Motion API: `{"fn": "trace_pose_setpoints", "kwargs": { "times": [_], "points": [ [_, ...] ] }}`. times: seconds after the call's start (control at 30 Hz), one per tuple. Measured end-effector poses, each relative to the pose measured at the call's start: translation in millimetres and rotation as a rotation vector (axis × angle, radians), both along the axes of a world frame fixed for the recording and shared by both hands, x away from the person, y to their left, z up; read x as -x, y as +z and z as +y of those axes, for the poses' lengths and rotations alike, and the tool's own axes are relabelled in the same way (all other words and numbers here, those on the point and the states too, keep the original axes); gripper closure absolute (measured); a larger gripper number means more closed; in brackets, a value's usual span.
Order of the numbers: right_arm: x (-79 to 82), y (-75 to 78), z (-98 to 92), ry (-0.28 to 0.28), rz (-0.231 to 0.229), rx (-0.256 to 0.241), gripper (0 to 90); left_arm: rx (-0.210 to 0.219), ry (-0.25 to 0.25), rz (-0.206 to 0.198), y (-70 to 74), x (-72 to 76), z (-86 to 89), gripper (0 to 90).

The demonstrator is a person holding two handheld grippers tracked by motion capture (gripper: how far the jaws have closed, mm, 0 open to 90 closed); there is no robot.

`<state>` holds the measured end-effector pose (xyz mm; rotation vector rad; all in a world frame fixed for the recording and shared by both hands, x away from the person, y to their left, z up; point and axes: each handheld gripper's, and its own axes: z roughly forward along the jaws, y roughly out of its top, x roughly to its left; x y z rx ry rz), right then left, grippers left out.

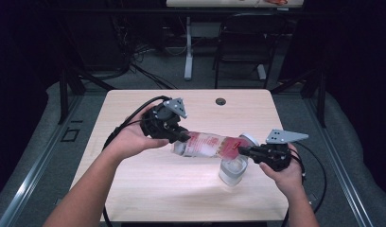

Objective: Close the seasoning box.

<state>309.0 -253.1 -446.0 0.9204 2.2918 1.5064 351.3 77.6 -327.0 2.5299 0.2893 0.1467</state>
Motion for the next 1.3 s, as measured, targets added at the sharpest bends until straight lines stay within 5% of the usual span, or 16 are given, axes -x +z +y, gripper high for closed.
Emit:
{"fn": "trace_pose_setpoints", "kwargs": {
  "times": [1.3],
  "points": [
    [-0.5,-3.5,-0.9,-0.001,0.006,0.0,88.2,0.003,-0.001,0.005,0.2,-2.4,-1.9,78.0]
  ]
}}
